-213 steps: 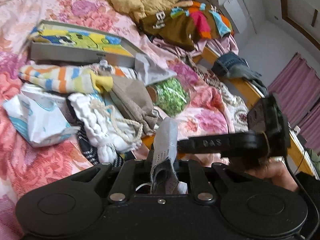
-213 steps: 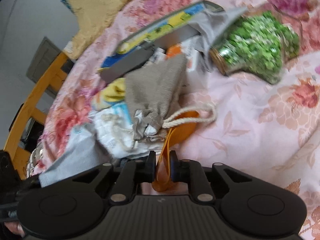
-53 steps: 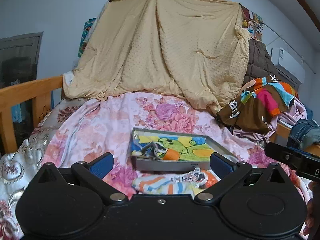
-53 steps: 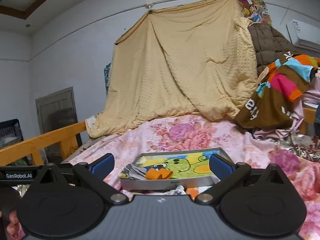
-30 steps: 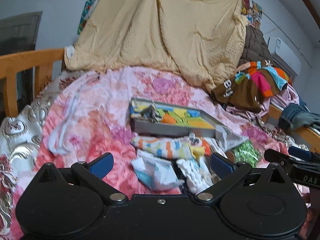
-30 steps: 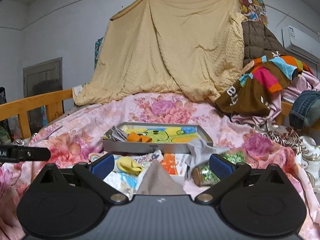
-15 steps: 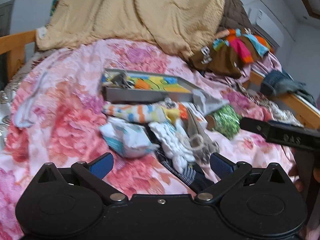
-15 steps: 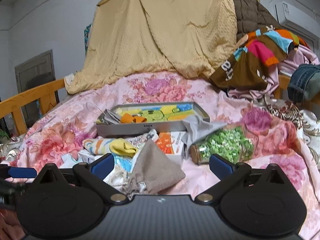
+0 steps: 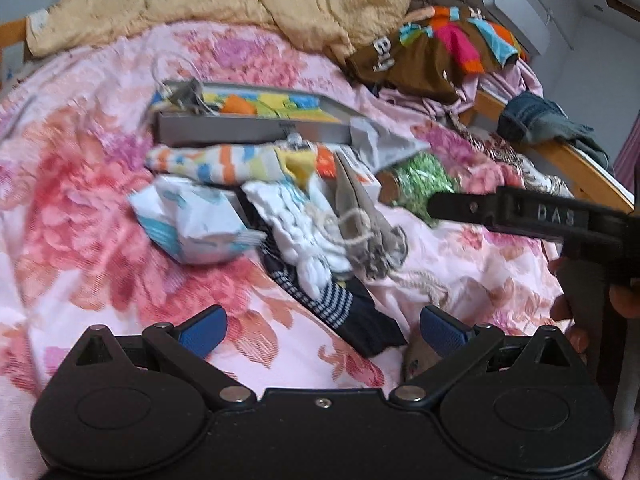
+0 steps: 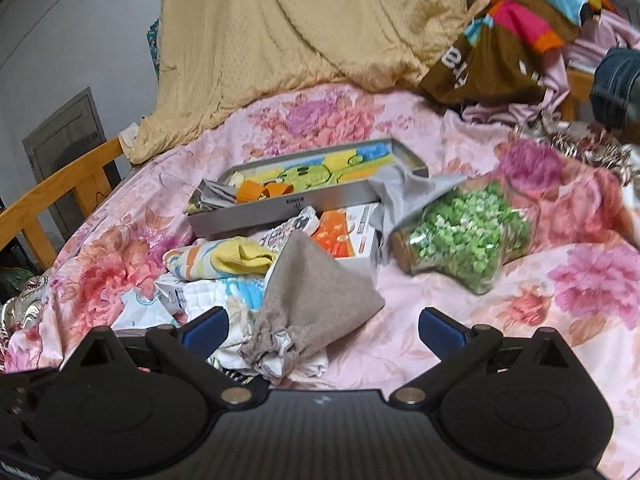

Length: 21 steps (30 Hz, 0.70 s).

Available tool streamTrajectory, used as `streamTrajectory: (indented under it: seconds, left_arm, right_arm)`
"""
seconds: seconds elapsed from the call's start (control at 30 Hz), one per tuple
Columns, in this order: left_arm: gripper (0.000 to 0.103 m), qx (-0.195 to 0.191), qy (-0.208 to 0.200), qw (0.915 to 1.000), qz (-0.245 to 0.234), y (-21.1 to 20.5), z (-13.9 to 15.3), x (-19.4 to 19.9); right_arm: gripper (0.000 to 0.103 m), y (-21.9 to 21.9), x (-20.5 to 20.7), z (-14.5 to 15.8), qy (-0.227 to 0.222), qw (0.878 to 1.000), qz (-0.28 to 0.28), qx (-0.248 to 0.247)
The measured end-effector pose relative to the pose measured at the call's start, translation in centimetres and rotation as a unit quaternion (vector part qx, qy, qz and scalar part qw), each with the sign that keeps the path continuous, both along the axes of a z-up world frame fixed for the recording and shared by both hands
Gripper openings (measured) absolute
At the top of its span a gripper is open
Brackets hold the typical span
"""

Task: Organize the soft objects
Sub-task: 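Reach the right tool toward the beige pouch while the left tool reaches toward the striped sock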

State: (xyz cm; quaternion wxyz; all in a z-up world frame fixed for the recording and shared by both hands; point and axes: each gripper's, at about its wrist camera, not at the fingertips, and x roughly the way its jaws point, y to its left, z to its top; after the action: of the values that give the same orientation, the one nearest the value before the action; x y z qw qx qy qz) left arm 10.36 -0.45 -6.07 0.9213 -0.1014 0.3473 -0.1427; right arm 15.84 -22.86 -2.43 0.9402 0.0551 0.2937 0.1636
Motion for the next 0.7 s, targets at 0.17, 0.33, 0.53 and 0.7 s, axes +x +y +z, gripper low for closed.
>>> streamTrajectory:
  seconds: [0.17, 0.33, 0.53, 0.7]
  left_arm:
    - [0.102, -0.009, 0.032, 0.9994, -0.011, -0.6, -1.2, 1.7]
    - [0.102, -0.008, 0.036, 0.9991, -0.020, -1.3, -1.7, 2.9]
    - [0.102, -0.016, 0.035, 0.9986, -0.035, -2.0, -2.3, 4.0]
    - [0.102, -0.017, 0.034, 0.9985, -0.040, -2.3, -2.9, 4.9]
  right_arm:
    - [0.103, 0.0, 1.9, -0.4, 0.022, 1.000, 0.017, 0.002]
    - [0.103, 0.6, 4.3, -1.0, 0.039, 0.998, 0.043, 0.003]
    - [0.103, 2.0, 6.6, -1.8, 0.050, 0.996, 0.068, 0.003]
    - [0.103, 2.7, 8.0, -2.6, 0.061, 0.995, 0.081, 0.000]
